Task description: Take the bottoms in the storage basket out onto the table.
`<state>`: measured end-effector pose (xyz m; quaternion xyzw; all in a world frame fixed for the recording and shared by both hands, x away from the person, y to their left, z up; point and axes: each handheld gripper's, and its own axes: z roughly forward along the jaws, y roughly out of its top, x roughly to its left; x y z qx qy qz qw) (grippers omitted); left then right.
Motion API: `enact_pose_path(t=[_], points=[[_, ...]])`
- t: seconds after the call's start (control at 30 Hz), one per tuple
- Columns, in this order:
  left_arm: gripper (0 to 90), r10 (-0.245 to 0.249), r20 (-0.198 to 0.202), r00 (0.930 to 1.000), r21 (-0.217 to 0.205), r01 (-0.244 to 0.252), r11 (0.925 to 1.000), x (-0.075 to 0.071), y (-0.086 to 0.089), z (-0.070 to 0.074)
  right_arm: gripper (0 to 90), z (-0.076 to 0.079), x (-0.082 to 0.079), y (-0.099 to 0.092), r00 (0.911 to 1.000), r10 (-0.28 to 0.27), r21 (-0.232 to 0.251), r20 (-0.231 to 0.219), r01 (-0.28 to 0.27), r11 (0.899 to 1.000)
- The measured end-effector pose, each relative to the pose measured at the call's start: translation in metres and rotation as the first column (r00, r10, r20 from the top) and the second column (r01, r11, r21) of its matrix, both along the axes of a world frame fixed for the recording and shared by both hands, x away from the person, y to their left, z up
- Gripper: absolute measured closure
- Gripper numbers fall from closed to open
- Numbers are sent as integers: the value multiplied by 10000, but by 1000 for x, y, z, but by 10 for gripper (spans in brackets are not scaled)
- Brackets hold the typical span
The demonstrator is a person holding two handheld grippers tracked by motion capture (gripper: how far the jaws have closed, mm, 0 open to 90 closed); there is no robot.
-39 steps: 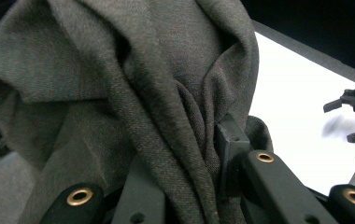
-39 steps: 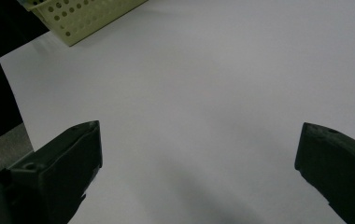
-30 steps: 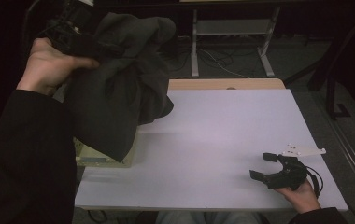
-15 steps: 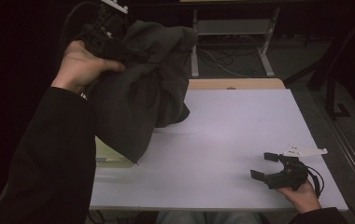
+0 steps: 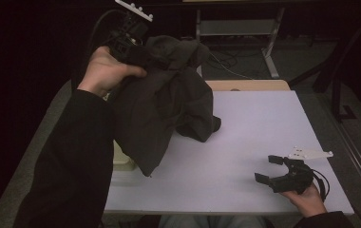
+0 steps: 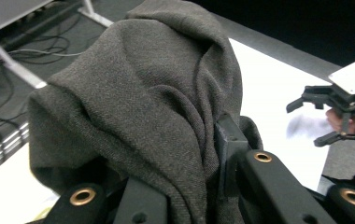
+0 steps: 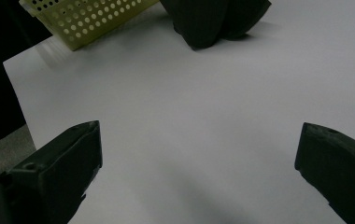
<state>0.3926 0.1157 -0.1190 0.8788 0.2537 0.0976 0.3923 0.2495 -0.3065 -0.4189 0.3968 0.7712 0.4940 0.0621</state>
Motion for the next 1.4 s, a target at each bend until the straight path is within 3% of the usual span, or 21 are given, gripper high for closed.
enact_pose_path(t=[0.23, 0.3, 0.5, 0.83, 1.13, 1.4], points=[[761, -369, -138, 9992, -201, 366, 9991, 6, -19, -8, 3, 0, 0, 0, 10000, 10, 13, 13, -10, 10000], [761, -508, -101, 9987, -74, 507, 9987, 7, -23, -8, 3, 0, 0, 0, 10000, 0, 53, 1, 0, 10000], [760, -588, -145, 9982, -204, 585, 9981, 7, -36, -10, 3, 1, 0, 0, 10000, -2, 91, 44, 2, 10000], [760, -1184, -187, 9928, -298, 1178, 9926, 10, -66, -19, 3, 1, 0, 0, 10000, 4, 95, 69, -4, 10000], [758, -1473, -469, 9880, -419, 1454, 9885, 13, -90, -37, 3, 1, 0, -1, 9999, -31, 154, 132, 29, 9999], [757, -1902, -750, 9789, -441, 1873, 9813, 18, -110, -56, 3, 1, 0, -1, 10000, -38, 145, 92, 36, 9999]])
